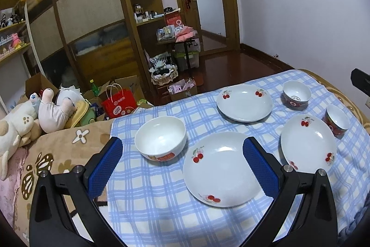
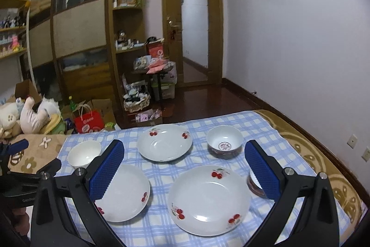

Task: Organize plates and bowls
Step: 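Move both tools toward the rim of the large cherry-print plate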

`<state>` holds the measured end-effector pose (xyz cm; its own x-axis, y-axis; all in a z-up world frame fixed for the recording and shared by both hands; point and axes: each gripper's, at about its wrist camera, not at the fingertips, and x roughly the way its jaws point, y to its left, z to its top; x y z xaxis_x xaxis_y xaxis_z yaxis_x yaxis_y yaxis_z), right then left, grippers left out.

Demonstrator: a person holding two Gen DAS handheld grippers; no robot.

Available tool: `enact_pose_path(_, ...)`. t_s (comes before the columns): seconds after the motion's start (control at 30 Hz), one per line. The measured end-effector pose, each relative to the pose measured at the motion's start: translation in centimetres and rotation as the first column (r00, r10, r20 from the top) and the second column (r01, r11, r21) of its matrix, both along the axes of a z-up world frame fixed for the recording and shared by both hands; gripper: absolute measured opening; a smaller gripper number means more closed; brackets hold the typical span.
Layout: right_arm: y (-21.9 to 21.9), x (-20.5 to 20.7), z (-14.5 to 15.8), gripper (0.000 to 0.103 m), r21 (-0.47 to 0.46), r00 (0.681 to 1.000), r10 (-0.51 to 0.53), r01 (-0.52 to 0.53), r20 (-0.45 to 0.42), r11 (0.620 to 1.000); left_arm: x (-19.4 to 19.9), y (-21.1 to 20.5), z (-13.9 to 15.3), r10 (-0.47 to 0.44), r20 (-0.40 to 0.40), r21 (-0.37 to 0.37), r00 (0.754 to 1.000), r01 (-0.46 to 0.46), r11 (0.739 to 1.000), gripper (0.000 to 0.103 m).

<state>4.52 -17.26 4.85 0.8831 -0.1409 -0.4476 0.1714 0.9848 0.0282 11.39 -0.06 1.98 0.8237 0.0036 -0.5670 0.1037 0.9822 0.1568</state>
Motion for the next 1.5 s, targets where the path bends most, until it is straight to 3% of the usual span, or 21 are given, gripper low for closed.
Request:
enact_pose_path(0.1, 1.0, 1.2, -0.4, 0.103, 0.003, 1.0, 0.013, -0.013, -0.008, 1.0, 0.8, 0.4, -0.3, 0.038, 0.058, 0.016, 0.998, -0.039, 0.999, 0.102)
enact_pose_path(0.3, 2.0, 3.5, -2.1, 0.103, 0.011, 0.999, 0.029, -0.028, -0.033, 1.0, 3.6, 1.5, -1.4, 0.054, 0.015, -0.006, 0.998, -0.054, 0.998, 0.102)
enact_pose_path(0.47, 2.6, 5.6, -3.7, 0.103, 0.023, 0.994, 0.066, -0.065, -0.084, 0.998, 5.5, 2.8, -3.3, 0.078, -0.048, -0.059, 0.996, -0.081, 0.995, 0.102)
enact_pose_path(0.93, 4.3, 10.0, -9.4, 0.103, -0.015, 0.966, 0.104, -0.11, -0.236, 0.994, 9.2, 3.4, -9.0, 0.078, -0.222, -0.044, 0.972, -0.09, 0.995, 0.102)
enact_pose_path(1.17, 4.4, 11.6, -11.7, 0.103, 0.08, 0.961, 0.115, -0.097, -0.251, 0.992, 9.6, 3.6, -11.1, 0.08, -0.294, -0.047, 0.953, -0.098, 0.994, 0.102)
enact_pose_path(1.4, 4.8, 12.6, -14.7, 0.103, 0.085, 0.949, 0.102, -0.08, -0.3, 0.993, 10.3, 3.1, -12.8, 0.055, -0.343, -0.04, 0.938, -0.073, 0.997, 0.102)
enact_pose_path(1.5, 4.6, 13.0, -15.6, 0.096, 0.104, 0.941, 0.11, -0.08, -0.319, 0.991, 10.8, 3.0, -13.8, 0.043, -0.377, -0.042, 0.925, -0.064, 0.997, 0.102)
